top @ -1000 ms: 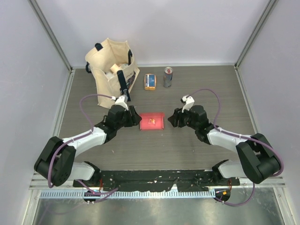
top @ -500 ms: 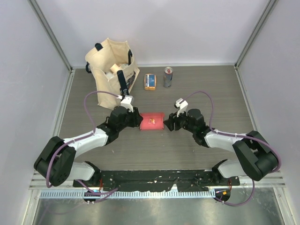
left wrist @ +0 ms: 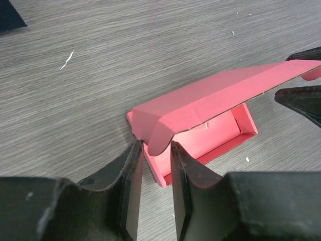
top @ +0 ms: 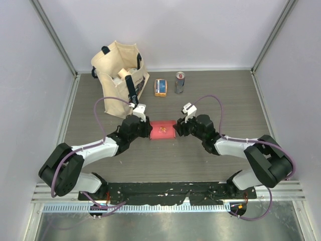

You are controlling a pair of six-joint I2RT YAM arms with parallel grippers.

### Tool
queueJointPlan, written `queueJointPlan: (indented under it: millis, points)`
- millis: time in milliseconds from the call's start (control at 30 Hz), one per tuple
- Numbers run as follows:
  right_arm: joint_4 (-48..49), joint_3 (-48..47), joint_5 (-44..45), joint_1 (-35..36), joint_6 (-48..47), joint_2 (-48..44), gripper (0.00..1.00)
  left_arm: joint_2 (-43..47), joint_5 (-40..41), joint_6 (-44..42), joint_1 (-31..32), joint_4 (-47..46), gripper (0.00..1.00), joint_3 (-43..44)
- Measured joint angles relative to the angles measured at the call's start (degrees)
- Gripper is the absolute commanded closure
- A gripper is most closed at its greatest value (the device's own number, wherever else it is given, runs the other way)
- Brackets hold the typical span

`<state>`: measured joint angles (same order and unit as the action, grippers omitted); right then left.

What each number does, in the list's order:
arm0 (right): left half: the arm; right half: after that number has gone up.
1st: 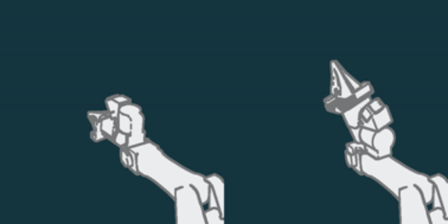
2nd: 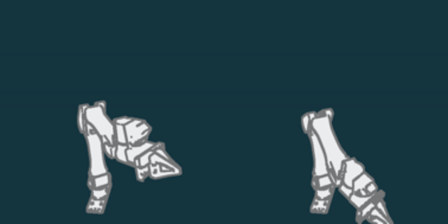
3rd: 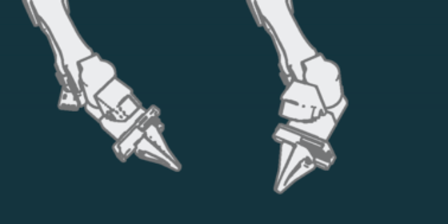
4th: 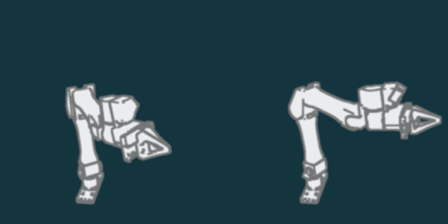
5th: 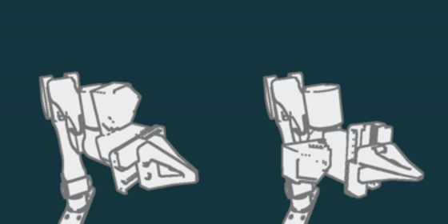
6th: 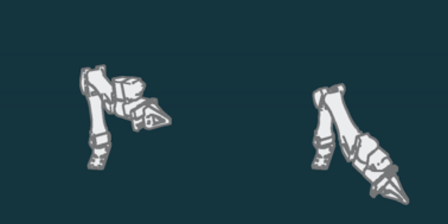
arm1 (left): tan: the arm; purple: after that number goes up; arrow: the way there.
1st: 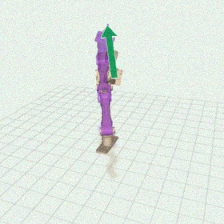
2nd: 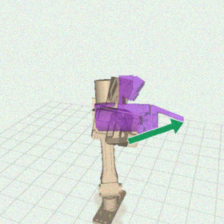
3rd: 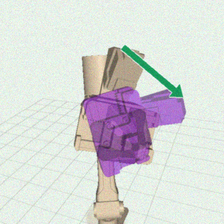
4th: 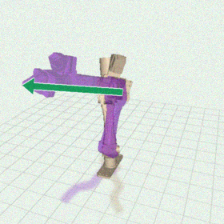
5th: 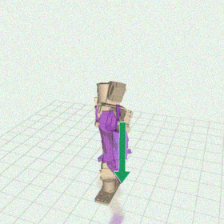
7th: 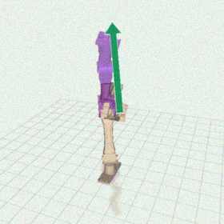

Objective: Fold the paper box

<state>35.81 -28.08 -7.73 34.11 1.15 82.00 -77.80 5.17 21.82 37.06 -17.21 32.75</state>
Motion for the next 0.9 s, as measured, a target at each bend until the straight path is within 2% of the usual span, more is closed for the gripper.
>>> queueJointPlan:
  millis: [167,267,300,433,600,900]
  points:
    - [0.17,-2.21,1.99,1.62,-1.90,2.47,0.63,-0.46,0.87,-0.11,0.02,0.09,0.75,0.42]
    - [0.46,-2.80,3.28,2.62,-2.69,3.63,0.75,-1.25,1.40,-0.22,0.07,0.11,0.80,1.29]
    - [0.55,-2.80,4.13,3.04,-2.84,3.80,0.83,-1.57,1.62,-0.24,0.07,0.22,0.83,1.68]
    - [0.70,-3.04,9.73,5.77,-3.13,3.93,0.98,-2.84,2.80,-0.17,0.33,0.28,0.91,2.97]
    - [2.36,-3.21,17.20,7.87,-2.45,5.20,0.98,-5.42,4.85,0.33,1.16,0.37,1.00,5.09]
    - [1.73,-9.73,29.35,9.03,2.84,10.19,0.98,-8.74,9.55,1.31,2.95,1.18,1.00,8.37]
